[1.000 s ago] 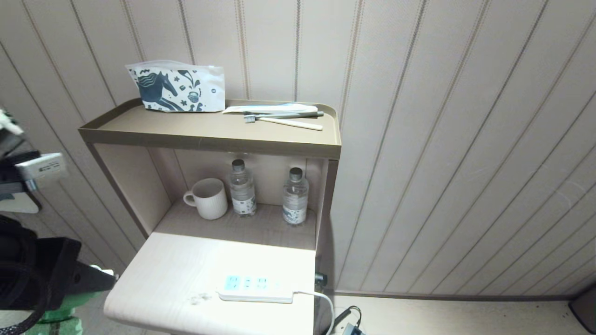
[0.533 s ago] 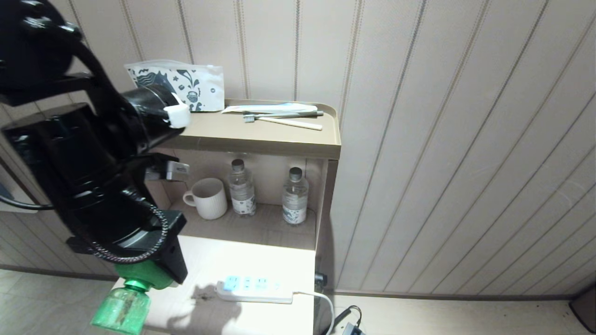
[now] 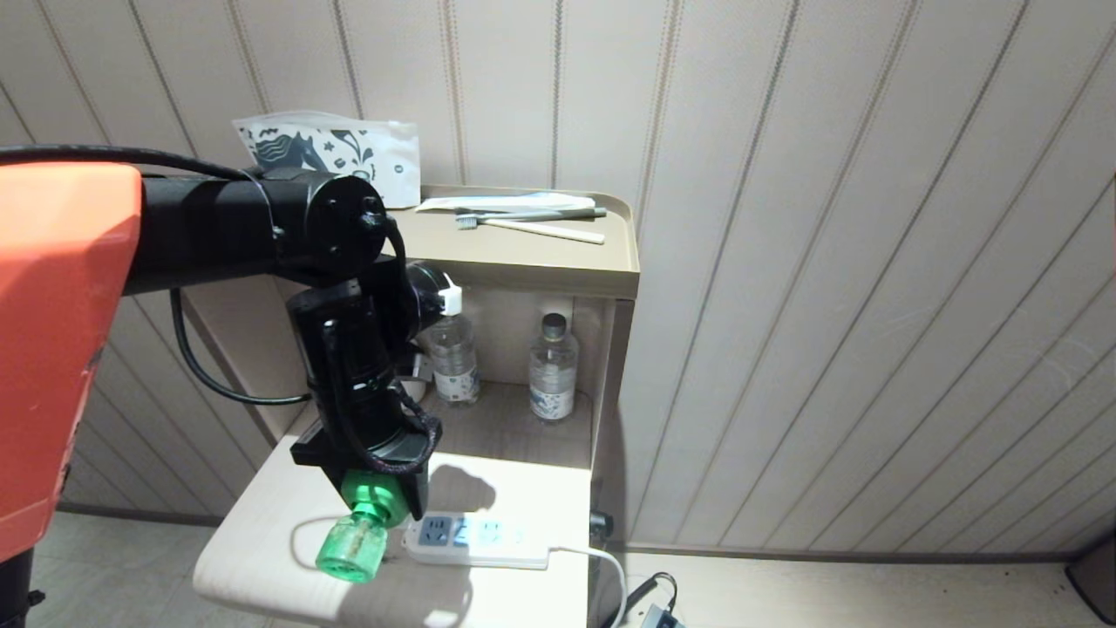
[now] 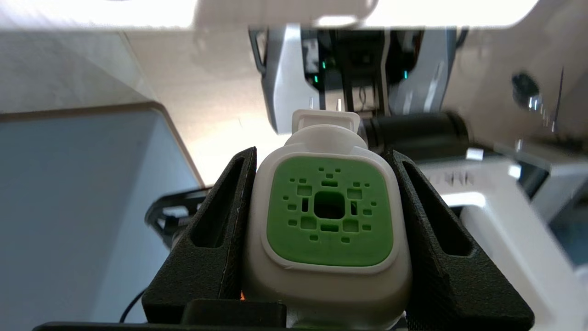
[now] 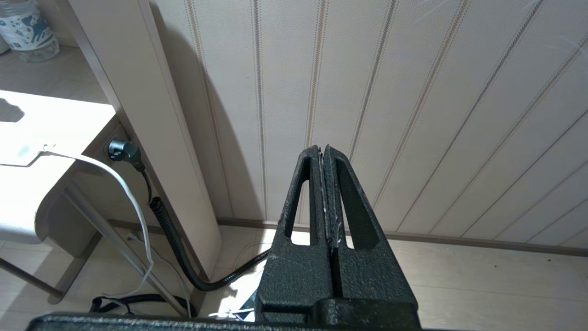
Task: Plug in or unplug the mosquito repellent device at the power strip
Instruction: Insert the plug into the socket
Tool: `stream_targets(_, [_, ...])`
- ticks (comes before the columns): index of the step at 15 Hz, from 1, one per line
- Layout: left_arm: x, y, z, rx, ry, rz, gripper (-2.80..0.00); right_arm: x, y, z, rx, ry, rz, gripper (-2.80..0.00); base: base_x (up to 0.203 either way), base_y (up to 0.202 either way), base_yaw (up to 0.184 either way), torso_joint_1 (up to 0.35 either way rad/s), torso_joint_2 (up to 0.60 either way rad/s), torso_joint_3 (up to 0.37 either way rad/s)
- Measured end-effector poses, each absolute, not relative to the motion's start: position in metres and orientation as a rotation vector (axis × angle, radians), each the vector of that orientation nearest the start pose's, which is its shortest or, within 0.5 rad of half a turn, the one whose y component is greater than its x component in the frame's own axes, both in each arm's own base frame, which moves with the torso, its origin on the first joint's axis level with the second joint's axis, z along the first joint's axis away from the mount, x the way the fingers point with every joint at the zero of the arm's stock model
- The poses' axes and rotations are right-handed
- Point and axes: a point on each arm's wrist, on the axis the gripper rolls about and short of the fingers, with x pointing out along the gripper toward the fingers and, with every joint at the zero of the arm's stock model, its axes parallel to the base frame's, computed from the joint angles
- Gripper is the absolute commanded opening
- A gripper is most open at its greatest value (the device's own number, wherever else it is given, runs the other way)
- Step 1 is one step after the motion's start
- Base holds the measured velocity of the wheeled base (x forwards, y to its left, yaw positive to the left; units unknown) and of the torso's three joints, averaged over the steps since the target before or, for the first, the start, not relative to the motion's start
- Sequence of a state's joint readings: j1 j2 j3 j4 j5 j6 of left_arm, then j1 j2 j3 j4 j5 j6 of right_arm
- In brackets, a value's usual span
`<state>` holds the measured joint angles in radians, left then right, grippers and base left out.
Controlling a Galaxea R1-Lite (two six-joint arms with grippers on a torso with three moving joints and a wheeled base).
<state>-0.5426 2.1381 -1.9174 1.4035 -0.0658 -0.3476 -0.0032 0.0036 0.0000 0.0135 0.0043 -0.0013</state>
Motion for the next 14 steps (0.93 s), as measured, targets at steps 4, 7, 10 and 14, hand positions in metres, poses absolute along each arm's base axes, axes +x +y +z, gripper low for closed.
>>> stream_targets(4, [0.302,-0.183,0.166,0.144,1.583,-0.087,-2.80,-0.023,0.000,0.074,-0.001,0.017,0.001,-2.80,0.000,0.000,0.000,0.000,0.00,0.000])
stream_targets(7, [0.304,-0.186,0.159,0.132,1.572,-0.051,-2.80,-0.023,0.000,0.074,-0.001,0.017,0.001,-2.80,0.000,0.000,0.000,0.000,0.00,0.000])
stream_targets(10, [0.306,-0.188,0.154,0.124,1.583,-0.042,-2.80,-0.023,0.000,0.074,-0.001,0.017,0.001,-2.80,0.000,0.000,0.000,0.000,0.00,0.000])
stream_targets(14, [0.304,-0.192,0.147,0.131,1.600,-0.037,-2.80,-0.023,0.000,0.074,-0.001,0.017,0.001,-2.80,0.000,0.000,0.000,0.000,0.00,0.000])
